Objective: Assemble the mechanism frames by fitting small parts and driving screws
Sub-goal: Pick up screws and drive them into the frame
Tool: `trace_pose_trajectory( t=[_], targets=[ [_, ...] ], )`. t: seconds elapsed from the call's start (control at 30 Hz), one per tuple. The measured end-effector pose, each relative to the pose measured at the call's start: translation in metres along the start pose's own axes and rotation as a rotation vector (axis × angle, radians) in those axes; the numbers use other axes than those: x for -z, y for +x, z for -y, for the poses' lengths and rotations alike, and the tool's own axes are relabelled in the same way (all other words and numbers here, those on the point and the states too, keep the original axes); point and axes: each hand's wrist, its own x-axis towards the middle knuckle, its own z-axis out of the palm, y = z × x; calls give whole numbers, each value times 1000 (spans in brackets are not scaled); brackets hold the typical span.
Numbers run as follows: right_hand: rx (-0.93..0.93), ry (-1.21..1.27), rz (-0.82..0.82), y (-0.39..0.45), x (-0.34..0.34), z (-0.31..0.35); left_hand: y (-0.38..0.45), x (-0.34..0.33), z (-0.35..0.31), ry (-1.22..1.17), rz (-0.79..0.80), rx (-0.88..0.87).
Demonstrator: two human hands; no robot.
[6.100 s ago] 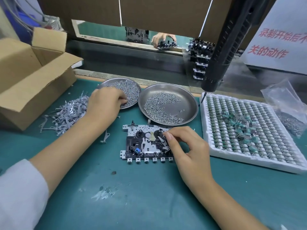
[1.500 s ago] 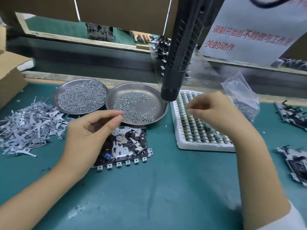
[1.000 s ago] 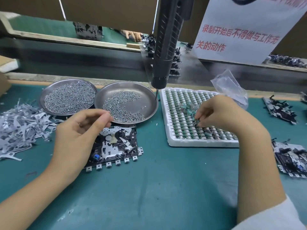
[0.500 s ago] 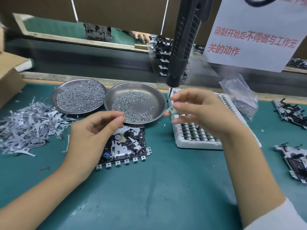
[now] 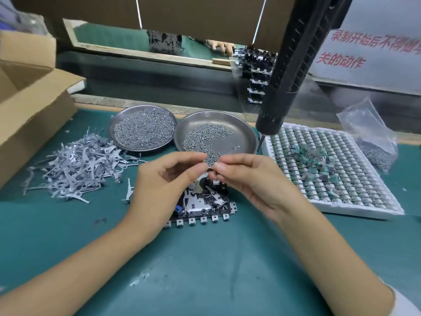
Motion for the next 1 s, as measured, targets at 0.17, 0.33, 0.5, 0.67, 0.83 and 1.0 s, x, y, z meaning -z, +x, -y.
trace_pose_trajectory(
  t=[0.17,0.33,0.5,0.67,0.83,1.0],
  targets=[
    [68,-19,44,0,0,1,0,0,0,-7,9,2],
    [40,-30,71,-1,-3,0,0,1,1,-21,21,-5],
    [61,29,47,0,-3,-1,1,0,1,-15,26,-14],
    [41,-18,83,-1,-3,-1,0,2,2,-4,30,-20],
    [50,-42,95,-1,-4,0,0,2,1,9,42,-18],
    [95,-96,97,-3,-4,0,0,1,0,10,46,-13]
  ],
)
